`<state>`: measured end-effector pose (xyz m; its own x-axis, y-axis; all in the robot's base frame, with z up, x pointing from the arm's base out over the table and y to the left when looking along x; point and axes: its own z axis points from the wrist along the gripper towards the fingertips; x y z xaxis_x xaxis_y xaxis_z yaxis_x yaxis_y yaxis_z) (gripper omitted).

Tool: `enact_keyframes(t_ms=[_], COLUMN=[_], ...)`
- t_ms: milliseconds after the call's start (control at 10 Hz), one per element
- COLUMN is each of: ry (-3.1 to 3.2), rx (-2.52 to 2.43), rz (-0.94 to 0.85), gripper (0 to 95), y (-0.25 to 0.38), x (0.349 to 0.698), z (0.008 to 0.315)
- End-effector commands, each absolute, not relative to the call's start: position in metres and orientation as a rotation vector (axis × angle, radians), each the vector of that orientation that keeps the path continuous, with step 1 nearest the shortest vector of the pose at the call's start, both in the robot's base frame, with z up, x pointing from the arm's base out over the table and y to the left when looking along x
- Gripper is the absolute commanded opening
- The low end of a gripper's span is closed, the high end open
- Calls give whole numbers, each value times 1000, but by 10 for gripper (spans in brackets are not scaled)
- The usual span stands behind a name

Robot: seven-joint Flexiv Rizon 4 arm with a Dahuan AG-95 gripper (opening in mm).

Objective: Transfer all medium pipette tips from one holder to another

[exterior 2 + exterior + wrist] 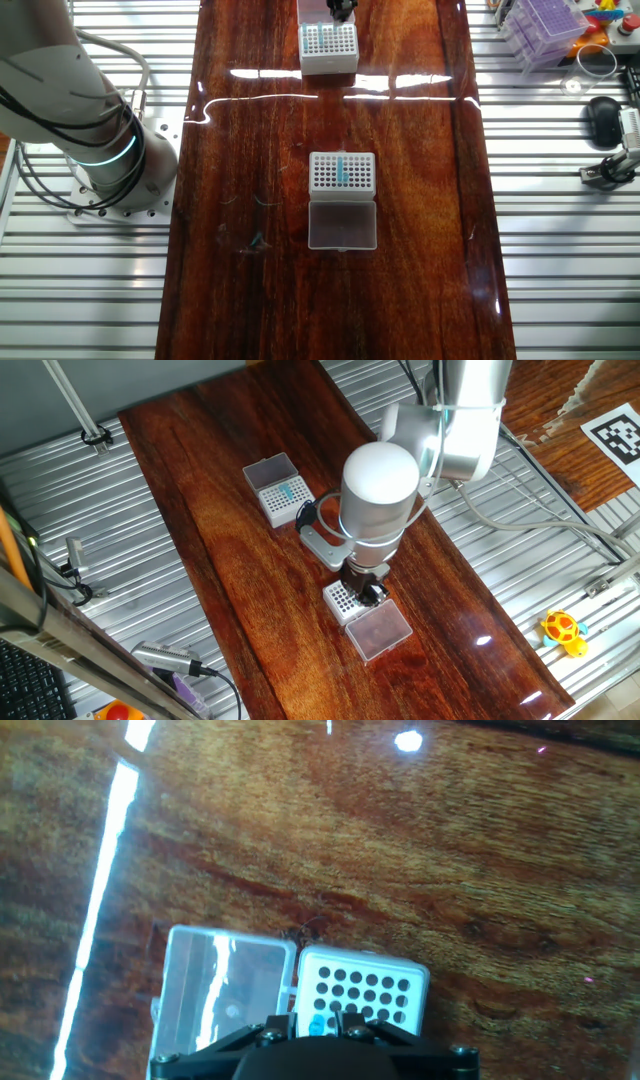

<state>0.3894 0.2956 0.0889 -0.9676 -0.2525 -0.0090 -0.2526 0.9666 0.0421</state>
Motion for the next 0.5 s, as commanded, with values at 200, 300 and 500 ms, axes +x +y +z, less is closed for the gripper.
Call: enact_keyframes(t_ms=[200, 300, 500], ry=[3110, 3110, 3109], rx=[-409, -409, -410], rz=[73, 72, 69], gripper=[190, 190, 190], y=[295, 295, 295], x=[389, 390, 390], z=[86, 84, 81])
